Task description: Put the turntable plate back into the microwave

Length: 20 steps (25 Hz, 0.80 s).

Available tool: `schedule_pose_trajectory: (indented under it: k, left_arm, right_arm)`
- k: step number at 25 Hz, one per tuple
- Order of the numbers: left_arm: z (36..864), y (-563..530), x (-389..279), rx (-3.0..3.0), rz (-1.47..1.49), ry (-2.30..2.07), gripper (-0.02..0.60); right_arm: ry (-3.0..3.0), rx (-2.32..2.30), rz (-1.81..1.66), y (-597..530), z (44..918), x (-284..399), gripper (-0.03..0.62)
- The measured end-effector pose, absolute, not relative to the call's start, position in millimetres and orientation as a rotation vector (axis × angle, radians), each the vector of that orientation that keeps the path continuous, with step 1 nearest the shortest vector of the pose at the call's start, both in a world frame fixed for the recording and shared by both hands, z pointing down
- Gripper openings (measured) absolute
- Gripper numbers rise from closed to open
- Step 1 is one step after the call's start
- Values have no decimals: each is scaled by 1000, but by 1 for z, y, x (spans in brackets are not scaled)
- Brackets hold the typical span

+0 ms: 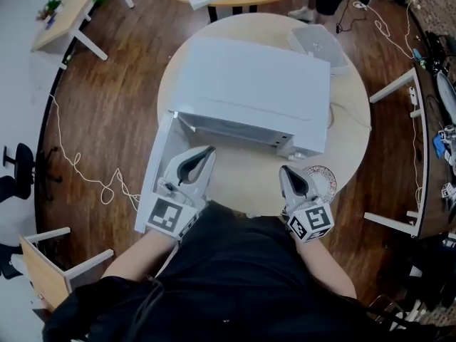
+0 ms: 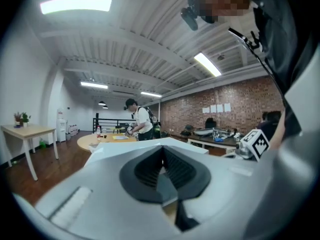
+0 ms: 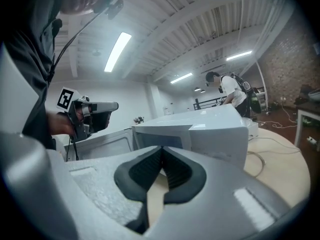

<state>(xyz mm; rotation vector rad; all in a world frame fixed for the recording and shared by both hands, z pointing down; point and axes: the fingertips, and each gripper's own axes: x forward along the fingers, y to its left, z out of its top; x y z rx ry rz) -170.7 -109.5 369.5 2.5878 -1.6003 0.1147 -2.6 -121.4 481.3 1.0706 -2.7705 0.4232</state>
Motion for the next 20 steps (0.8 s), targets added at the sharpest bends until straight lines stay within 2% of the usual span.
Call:
schedule_pose_trajectory:
  k: [13, 20]
  left_arm:
    - [382, -112, -156, 2738, -10, -1084, 6]
    - [407, -125, -163, 2756, 57, -1026, 6]
  right_arm:
    - [-2632, 1317, 281, -105, 460, -47, 2]
    - [-2578, 1416, 319, -87, 459, -32, 2]
